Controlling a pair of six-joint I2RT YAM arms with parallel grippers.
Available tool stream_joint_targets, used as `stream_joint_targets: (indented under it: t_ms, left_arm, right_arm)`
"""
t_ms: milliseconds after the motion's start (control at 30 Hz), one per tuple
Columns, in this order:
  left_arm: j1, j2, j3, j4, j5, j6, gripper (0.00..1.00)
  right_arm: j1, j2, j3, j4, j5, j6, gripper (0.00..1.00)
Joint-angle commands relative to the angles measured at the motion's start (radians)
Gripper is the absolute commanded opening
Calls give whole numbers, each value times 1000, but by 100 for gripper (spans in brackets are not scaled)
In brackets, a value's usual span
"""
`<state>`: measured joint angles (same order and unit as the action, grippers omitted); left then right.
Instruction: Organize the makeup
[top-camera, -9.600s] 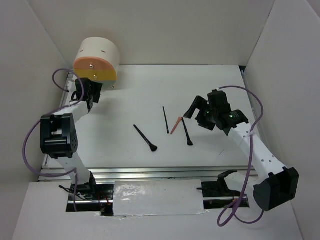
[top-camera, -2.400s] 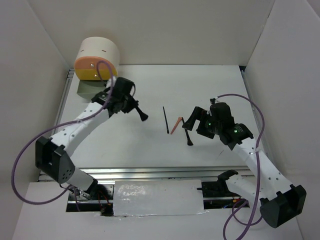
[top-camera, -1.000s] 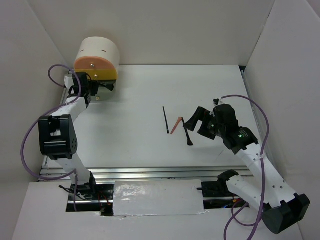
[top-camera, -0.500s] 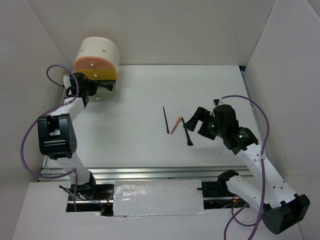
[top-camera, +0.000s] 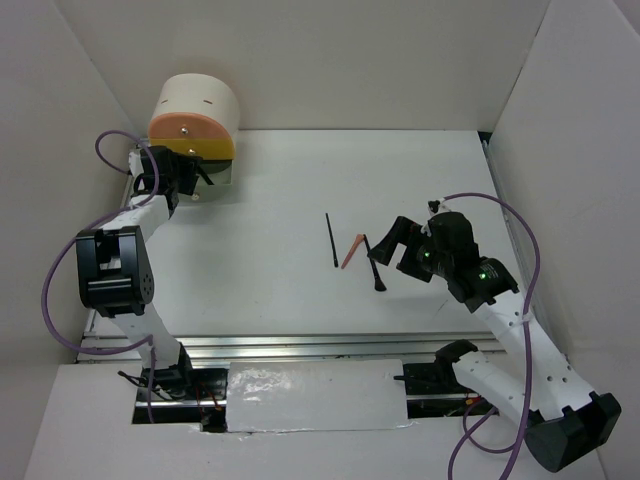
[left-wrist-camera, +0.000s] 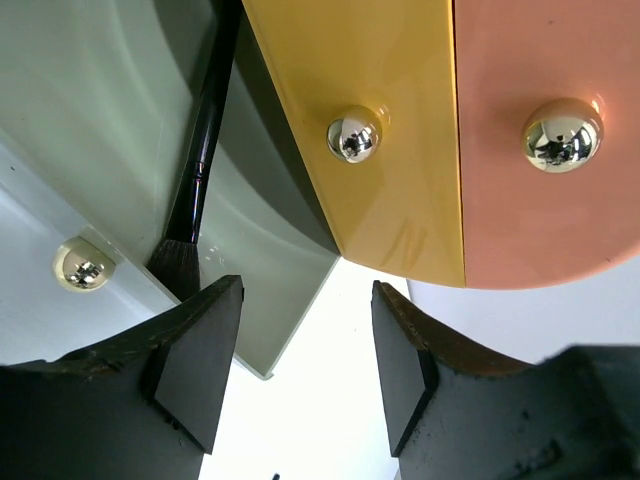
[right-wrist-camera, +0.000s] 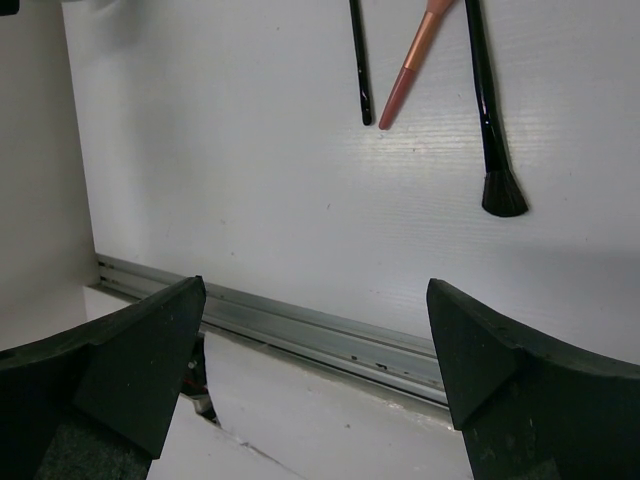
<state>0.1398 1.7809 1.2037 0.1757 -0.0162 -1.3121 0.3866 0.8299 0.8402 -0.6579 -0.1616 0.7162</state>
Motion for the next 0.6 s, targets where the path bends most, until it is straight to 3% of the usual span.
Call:
stream_joint_targets:
  t_ms: [0, 67, 133, 200, 233, 267, 300, 400, 500, 567]
  left_arm:
    - [4, -17, 13, 27, -1, 7, 67]
    - [1, -41, 28, 25, 1, 20, 69]
    - [-20, -49, 72, -36, 5, 60, 77]
    - [-54, -40, 196, -219, 1, 114, 83]
    - [-112, -35, 242, -295, -34, 182, 86]
    - [-140, -20, 338, -368, -63, 216, 97]
    - [-232, -9, 385, -513, -132, 270, 99]
    - [-365, 38, 506, -716, -198, 320, 99]
    - [-573, 107, 582, -824, -264, 336, 99]
    - [-649, 176, 640, -909, -315, 340, 99]
  right_arm:
    - [3, -15, -9, 3, 8, -4, 100]
    - [5, -15, -10, 4, 10, -6, 100]
    - [3, -15, -13, 7, 11, -4, 100]
    - [3, -14, -13, 7, 29, -4, 100]
    - [3, -11, -9, 9, 39, -6, 100]
    - [3, -8, -4, 4, 51, -8, 100]
    - [1, -2, 8, 3, 78, -14, 100]
    - [-3, 14, 43, -17, 126, -24, 100]
    - [-8, 41, 83, -58, 210, -29, 100]
    - [-9, 57, 102, -94, 264, -29, 100]
